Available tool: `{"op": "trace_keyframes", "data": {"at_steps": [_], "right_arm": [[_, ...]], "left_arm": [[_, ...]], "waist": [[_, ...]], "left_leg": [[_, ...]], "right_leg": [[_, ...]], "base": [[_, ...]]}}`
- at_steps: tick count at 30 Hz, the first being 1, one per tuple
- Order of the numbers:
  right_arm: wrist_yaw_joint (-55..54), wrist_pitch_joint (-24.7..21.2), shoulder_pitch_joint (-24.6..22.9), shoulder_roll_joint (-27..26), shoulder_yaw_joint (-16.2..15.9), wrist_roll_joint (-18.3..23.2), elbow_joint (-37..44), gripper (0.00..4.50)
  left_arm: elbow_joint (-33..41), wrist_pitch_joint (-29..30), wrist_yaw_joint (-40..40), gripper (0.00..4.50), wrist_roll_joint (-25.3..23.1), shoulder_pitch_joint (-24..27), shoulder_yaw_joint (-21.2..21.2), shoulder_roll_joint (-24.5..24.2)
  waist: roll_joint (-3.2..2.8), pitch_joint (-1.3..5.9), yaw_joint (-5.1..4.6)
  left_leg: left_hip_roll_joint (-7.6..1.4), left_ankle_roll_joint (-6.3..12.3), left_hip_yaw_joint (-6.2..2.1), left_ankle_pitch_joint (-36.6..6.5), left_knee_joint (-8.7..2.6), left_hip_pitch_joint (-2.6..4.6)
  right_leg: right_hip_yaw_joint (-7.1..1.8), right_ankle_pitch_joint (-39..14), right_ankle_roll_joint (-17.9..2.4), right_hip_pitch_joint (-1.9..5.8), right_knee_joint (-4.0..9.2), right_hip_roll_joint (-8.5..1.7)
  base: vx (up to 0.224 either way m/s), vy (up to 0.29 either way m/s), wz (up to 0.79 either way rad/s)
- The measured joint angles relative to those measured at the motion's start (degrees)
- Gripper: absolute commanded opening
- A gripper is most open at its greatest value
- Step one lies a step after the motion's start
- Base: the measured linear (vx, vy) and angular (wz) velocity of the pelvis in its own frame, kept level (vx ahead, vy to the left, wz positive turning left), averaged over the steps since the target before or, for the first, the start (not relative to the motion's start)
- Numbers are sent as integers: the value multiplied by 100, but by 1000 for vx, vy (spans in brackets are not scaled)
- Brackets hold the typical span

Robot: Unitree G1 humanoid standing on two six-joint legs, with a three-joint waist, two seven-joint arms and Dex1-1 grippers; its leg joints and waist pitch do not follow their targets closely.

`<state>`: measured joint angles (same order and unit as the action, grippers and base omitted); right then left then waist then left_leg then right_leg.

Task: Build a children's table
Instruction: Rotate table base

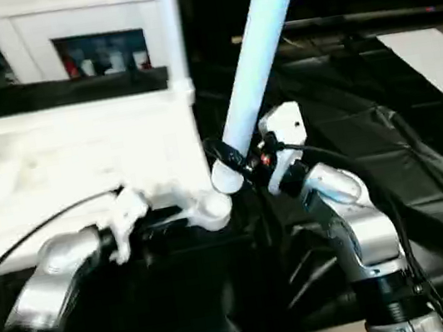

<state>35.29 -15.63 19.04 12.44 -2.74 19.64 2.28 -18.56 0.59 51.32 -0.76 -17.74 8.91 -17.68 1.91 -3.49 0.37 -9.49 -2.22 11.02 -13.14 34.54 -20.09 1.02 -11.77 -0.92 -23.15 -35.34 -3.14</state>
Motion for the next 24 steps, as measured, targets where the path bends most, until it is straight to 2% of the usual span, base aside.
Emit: {"op": "trace_keyframes", "data": {"at_steps": [1, 4, 5, 9, 12, 16, 20, 22, 24], "right_arm": [[5, -3, -4, -26, -45, 0, 0, 181], [77, -79, -28, -15, -101, 55, 17, 181], [153, -139, -28, 32, -101, 93, 17, 181], [600, -423, 22, 361, -189, 248, -25, 181], [725, -436, 117, 447, -214, 229, -137, 181], [794, -425, 231, 535, -214, 198, -366, 181], [915, -453, 288, 723, -198, 218, -342, 181], [995, -516, 288, 802, -197, 247, -290, 181], [1020, -531, 288, 814, -191, 257, -259, 181]], "left_arm": [[14, 22, -76, 81, -28, 0, 2, 50], [149, 109, -263, 80, -7, 22, 2, 82], [215, 153, -259, 80, 15, 40, 5, 45], [353, 226, 16, 80, 106, 56, 58, -239], [293, 179, 228, 80, 54, -62, 160, -410], [27, -47, 560, 79, -223, -448, 528, -674], [-444, -221, 953, 79, -340, -883, 646, -842], [-546, -40, 1219, 133, -259, -1064, 656, -883], [-544, 11, 1322, 149, -264, -1129, 681, -922]], "waist": [[1, 0, -2], [98, -41, -13], [113, -50, -18], [136, -66, 4], [137, -75, 50], [113, -91, 203], [81, -114, 245], [58, -132, 251], [46, -140, 254]], "left_leg": [[1, 0, 0, 0, 4, 2], [0, 0, 7, 1, 4, -2], [0, 0, 7, 0, 4, 0], [0, 0, 7, 0, 2, 0], [0, 0, 6, 1, 2, 0], [-2, -9, 12, 7, 4, 1], [-3, -6, 29, 23, 2, 1], [-2, -6, 34, 24, 3, -2], [-4, -6, 34, 24, 2, -4]], "right_leg": [[-1, 0, 0, 0, 1, -1], [-5, 3, 0, 0, -2, -2], [-5, 3, 0, 0, -1, -2], [-3, 3, 0, -20, 0, -2], [-2, 3, 0, -21, -1, -2], [-2, 4, -2, -17, -1, -5], [-3, 14, -2, -15, -1, -14], [-5, 19, -1, -16, 1, -16], [-4, 19, -1, -17, 1, -16]], "base": [[0, 0, 0], [0, 0, 0], [0, 0, 0], [0, 0, 0], [0, 0, 0], [0, 0, 0], [0, 0, 0], [0, 0, 0], [0, 0, 0]]}}
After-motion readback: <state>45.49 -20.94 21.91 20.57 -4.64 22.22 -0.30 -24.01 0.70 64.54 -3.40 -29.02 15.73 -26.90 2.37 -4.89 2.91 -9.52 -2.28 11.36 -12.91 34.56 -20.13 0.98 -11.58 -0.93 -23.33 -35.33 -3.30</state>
